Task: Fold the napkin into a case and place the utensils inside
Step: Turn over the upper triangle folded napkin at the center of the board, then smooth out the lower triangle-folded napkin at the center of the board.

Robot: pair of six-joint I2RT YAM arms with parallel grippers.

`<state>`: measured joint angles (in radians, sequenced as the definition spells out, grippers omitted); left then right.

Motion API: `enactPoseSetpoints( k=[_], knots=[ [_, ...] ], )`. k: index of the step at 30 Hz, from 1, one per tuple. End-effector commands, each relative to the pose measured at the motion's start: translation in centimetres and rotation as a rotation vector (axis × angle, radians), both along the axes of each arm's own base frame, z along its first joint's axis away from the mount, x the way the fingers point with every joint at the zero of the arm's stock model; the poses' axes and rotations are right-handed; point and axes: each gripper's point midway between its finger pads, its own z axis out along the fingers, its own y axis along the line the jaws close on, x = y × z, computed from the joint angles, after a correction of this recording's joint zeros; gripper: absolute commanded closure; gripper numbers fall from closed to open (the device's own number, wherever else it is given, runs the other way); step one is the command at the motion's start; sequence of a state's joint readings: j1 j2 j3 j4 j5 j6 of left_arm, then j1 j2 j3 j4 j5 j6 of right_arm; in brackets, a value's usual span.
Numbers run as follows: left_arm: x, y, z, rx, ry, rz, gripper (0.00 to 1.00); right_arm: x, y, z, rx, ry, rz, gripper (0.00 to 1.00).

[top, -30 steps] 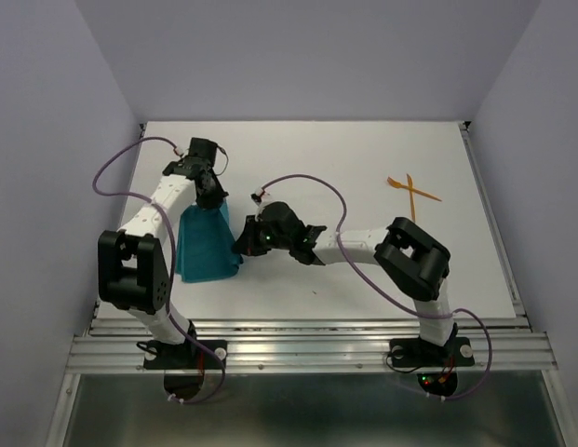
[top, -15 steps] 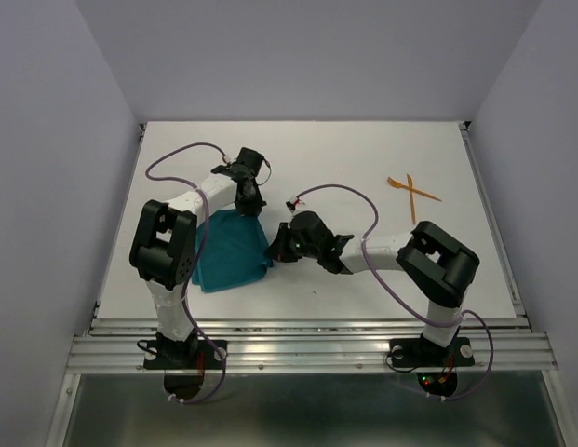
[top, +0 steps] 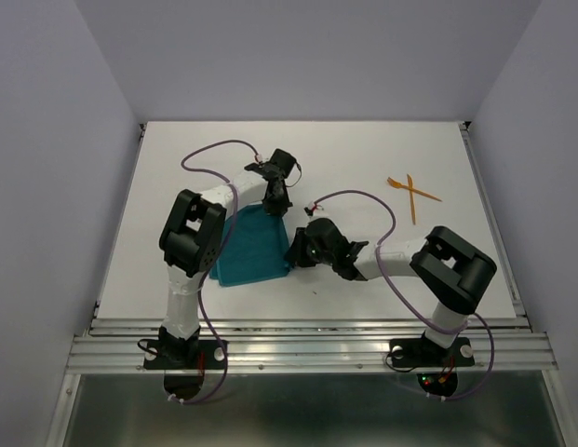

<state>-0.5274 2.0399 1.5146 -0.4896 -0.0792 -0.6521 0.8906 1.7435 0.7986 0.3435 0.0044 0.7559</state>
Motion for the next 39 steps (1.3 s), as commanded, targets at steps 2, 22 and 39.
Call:
enactPoseSetpoints(
  k=[2, 22, 39],
  knots=[
    [6.6, -1.6, 4.4, -0.024, -0.245, 0.034, 0.79, -4.4, -1.8, -2.1, -0.076, 0.091, 0.082, 0.60],
    [5.9, -5.5, 11.7, 0.004, -0.362, -0.136, 0.53, -2.4, -8.9, 2.4, -0.095, 0.004, -0.122, 0.48],
    [1.2, 11.4, 7.4, 0.070, -0.218, 0.118, 0.52, -0.2, -4.6, 2.6, -0.007, 0.122, 0.104, 0.57]
  ],
)
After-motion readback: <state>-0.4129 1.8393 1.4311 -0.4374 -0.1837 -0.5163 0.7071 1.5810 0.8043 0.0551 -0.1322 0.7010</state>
